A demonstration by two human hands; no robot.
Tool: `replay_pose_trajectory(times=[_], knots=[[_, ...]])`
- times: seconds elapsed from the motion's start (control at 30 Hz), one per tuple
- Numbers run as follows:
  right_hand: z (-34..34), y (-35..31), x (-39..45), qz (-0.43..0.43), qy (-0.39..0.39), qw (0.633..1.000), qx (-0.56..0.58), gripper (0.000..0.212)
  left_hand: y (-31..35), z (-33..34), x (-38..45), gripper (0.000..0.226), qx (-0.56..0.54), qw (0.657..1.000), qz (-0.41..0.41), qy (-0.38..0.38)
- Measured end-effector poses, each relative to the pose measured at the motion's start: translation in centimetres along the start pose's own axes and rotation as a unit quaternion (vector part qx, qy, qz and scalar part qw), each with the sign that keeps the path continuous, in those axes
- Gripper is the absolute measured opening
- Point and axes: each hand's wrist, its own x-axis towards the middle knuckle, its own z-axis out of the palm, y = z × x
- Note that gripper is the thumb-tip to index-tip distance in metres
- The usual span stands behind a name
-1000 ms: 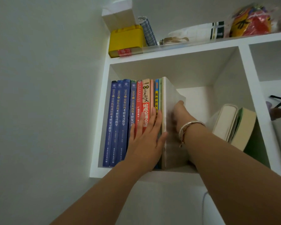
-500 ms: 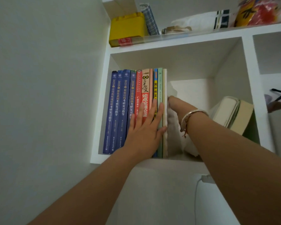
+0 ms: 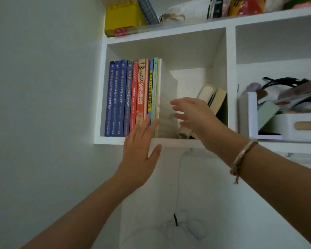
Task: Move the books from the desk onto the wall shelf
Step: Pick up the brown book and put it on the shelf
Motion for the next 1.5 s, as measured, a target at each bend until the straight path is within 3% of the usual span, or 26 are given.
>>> replay_pose_trajectory(times=[0.2,0.47,0.7,0.83,1.0,1.2,1.3,1.4,1.5], knots=[[-5.5,6.0,-9.1,0.062,-0.047,0.997,0.025,0.026,5.6,2.1,-9.2,0.042,-0.108,0.99,-0.091,0.012],[-11.2,19.2,-18.8,0.246,-0.082,0.965,-0.037,0.027,8.5,9.6,-23.1,0.038,-0.188,0.953,-0.22,-0.09],[-14.1,31.1,-26.3,0.387,-0.107,0.911,-0.098,0.022,10.8,16.3,-33.9,0.036,-0.166,0.909,-0.31,-0.222],[-16.8,37.3,-30.2,0.43,-0.13,0.875,-0.183,0.02,12.4,20.0,-39.0,0.034,-0.135,0.848,-0.397,-0.323],[-20.4,43.0,-33.5,0.455,-0.176,0.816,-0.309,0.034,15.3,24.3,-42.5,0.033,-0.17,0.735,-0.506,-0.419],[-23.4,47.5,-35.7,0.513,-0.246,0.755,-0.327,0.06,17.9,28.3,-45.0,0.046,-0.192,0.676,-0.529,-0.476],[-25.5,53.0,-37.3,0.509,-0.291,0.716,-0.378,0.109,18.1,29.7,-45.6,0.05,-0.208,0.631,-0.579,-0.472],[-25.4,52.7,-37.4,0.512,-0.29,0.693,-0.416,0.096,18.0,30.8,-46.5,0.048,-0.22,0.604,-0.604,-0.471],[-25.0,52.2,-37.3,0.535,-0.262,0.694,-0.404,0.084,17.8,31.6,-46.6,0.039,-0.263,0.568,-0.648,-0.434]])
